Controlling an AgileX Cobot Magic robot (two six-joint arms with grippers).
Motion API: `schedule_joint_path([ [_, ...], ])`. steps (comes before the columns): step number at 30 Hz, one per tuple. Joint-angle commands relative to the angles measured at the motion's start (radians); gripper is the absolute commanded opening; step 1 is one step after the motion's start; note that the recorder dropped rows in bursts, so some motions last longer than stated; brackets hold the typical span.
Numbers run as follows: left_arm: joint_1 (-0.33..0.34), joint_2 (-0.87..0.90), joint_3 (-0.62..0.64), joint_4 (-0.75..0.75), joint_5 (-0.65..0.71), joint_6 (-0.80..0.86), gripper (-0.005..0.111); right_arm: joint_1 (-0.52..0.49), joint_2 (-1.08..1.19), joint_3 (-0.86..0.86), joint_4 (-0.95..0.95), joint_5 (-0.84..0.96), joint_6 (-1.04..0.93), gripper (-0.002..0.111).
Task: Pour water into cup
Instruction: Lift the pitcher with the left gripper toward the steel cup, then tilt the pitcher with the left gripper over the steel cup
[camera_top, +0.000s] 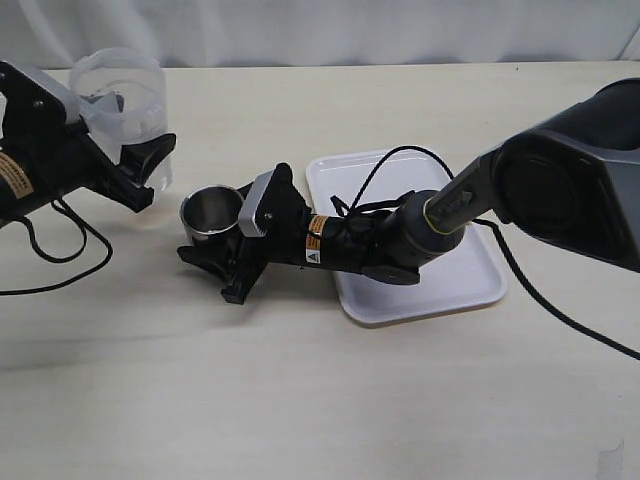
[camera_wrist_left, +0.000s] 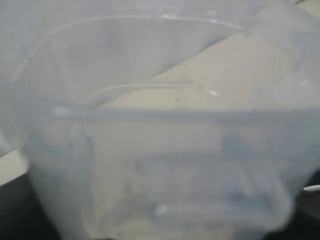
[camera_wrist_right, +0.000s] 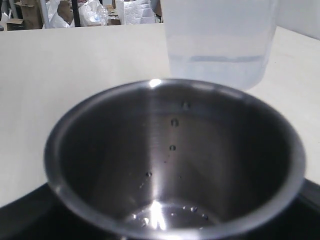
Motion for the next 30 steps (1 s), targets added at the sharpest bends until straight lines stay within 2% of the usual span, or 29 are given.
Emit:
schedule_joint_path([
  [1, -0.001, -0.004, -0.011, 0.004, -0.035, 0.066, 0.0, -0.003, 0.0, 0.0, -0.008, 0.044, -0.017, 0.054],
  [11, -0.001, 0.008, -0.02, 0.008, -0.038, 0.184, 0.0, -0.003, 0.0, 0.0, -0.008, 0.044, -0.017, 0.054],
  [19, -0.001, 0.011, -0.032, 0.05, -0.035, 0.209, 0.0, -0.003, 0.0, 0.0, -0.008, 0.044, -0.017, 0.054],
  [30, -0.001, 0.011, -0.038, 0.056, -0.023, 0.388, 0.0, -0.003, 0.0, 0.0, -0.008, 0.044, -0.017, 0.054],
])
